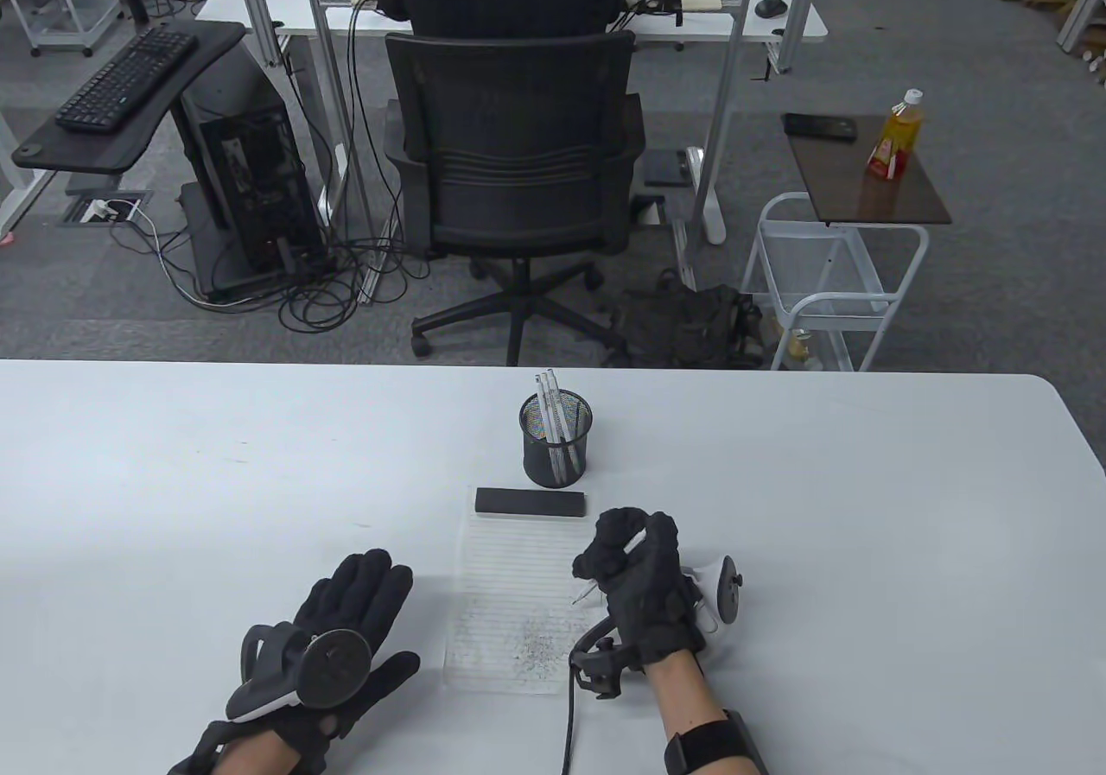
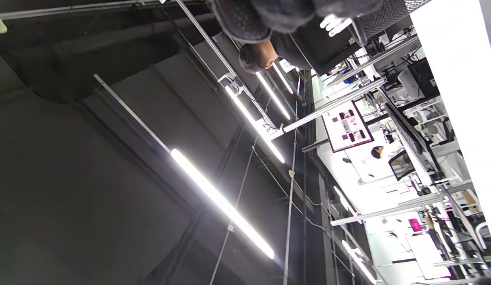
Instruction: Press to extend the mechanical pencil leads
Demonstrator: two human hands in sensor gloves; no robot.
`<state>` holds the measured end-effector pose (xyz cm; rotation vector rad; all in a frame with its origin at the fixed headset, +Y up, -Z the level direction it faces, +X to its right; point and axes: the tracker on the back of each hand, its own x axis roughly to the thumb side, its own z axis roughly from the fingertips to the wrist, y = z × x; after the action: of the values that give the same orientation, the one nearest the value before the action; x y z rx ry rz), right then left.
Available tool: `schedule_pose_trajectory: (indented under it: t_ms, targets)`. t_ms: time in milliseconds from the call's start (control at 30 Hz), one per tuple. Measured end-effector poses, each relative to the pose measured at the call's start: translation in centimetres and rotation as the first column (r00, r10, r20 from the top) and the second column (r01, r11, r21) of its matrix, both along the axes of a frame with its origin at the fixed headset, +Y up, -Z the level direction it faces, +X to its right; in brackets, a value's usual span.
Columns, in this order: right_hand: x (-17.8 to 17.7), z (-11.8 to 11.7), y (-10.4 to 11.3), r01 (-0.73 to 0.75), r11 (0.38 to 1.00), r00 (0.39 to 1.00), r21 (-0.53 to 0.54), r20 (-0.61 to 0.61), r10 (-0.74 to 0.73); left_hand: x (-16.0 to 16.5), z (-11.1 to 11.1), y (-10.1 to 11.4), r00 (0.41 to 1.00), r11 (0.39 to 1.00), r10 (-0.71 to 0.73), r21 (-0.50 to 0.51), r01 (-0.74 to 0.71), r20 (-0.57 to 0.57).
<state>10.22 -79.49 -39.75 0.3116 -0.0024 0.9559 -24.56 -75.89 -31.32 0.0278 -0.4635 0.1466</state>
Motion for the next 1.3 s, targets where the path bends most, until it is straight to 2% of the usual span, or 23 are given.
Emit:
schedule_pose_trajectory:
  t_ms: [267,400,1300]
  targets:
    - [-0.42,-0.15,-0.33,-0.027,1.000,0.999,0.001,0.037,0.027,0.03,-0.03,0.01,1.000,1.000,-0.003,0.001,0.003,0.001]
    - [-0.26,-0.22,-0.36,-0.046,0.999,0.994,0.001,0.096,0.045,0.02,-0.01,-0.03,1.000,1.000,-0.002,-0.003,0.002,0.000]
    - [-0.52,-0.22,-0.44,-0.077,0.997,0.992,-0.005,0.105,0.077,-0.12,-0.06,0.02,1.000,1.000,-0.002,-0.002,0.002,-0.004]
